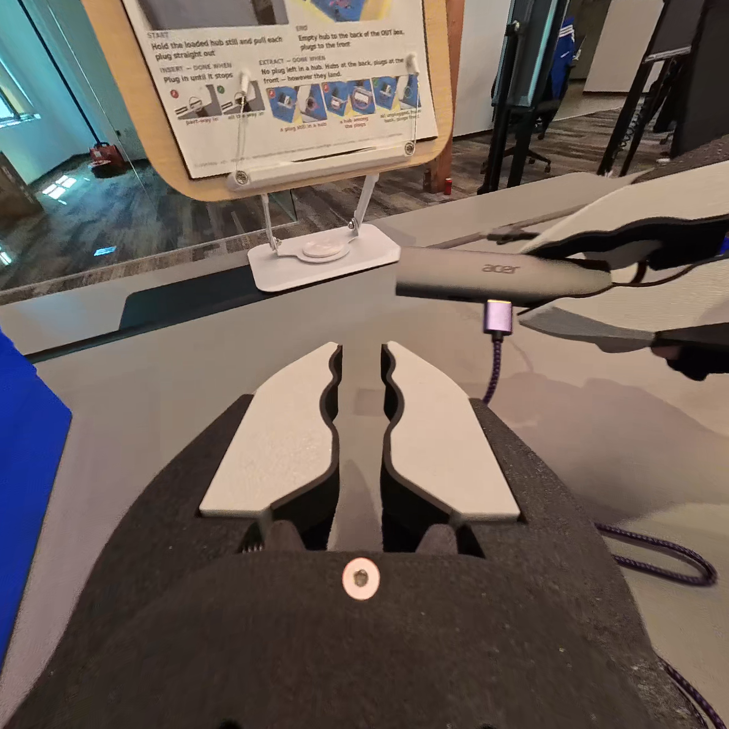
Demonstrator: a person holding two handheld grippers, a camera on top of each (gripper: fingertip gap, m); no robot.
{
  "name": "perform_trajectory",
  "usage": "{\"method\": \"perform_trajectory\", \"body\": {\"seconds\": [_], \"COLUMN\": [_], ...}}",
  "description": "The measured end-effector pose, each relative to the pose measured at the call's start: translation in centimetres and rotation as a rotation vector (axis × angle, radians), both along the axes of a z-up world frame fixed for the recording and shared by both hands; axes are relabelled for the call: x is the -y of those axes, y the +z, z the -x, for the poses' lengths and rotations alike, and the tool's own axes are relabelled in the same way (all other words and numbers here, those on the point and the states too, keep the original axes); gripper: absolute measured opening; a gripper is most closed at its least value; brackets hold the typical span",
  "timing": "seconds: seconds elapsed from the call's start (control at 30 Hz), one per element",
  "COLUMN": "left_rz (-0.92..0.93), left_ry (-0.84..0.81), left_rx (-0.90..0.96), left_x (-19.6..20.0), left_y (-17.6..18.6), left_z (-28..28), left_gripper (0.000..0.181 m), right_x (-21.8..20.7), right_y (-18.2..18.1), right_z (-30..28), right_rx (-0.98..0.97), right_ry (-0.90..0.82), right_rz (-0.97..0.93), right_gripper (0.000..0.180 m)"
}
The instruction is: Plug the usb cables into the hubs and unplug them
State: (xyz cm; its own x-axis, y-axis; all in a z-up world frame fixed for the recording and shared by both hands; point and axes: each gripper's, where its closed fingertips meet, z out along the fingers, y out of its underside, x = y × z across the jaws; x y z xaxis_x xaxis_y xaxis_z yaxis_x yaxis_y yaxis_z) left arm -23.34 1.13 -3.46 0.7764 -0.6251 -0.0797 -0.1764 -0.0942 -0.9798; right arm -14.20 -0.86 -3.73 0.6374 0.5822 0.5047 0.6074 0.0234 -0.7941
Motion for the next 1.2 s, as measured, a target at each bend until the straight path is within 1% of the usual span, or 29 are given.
{"method": "perform_trajectory", "body": {"seconds": [0.2,0.33,0.5,0.7,0.9,1.2], "left_rz": [-0.005,-0.01,0.004,0.013,0.003,0.022], "left_ry": [0.003,-0.012,-0.02,-0.034,-0.044,-0.047], "left_rx": [-0.027,-0.042,-0.07,-0.084,-0.08,-0.097], "left_x": [-0.2,0.0,0.2,0.3,0.5,0.4], "left_y": [0.1,0.1,-0.8,-1.1,-0.8,-1.6], "left_z": [-0.1,-0.7,-0.9,-1.3,-1.7,-1.8], "left_gripper": [0.018,0.018,0.018,0.018,0.018,0.018], "right_x": [0.3,0.3,0.2,0.0,0.5,3.4], "right_y": [2.5,5.7,10.6,17.2,24.0,32.6], "right_z": [-2.7,-5.3,-9.3,-15.8,-24.5,-36.3], "right_rx": [-0.059,-0.075,-0.001,0.12,0.205,0.3], "right_ry": [-0.004,-0.023,-0.084,-0.225,-0.421,-0.696], "right_rz": [0.034,0.024,-0.018,-0.082,-0.128,-0.172], "right_gripper": [0.032,0.032,0.032,0.033,0.033,0.032]}}
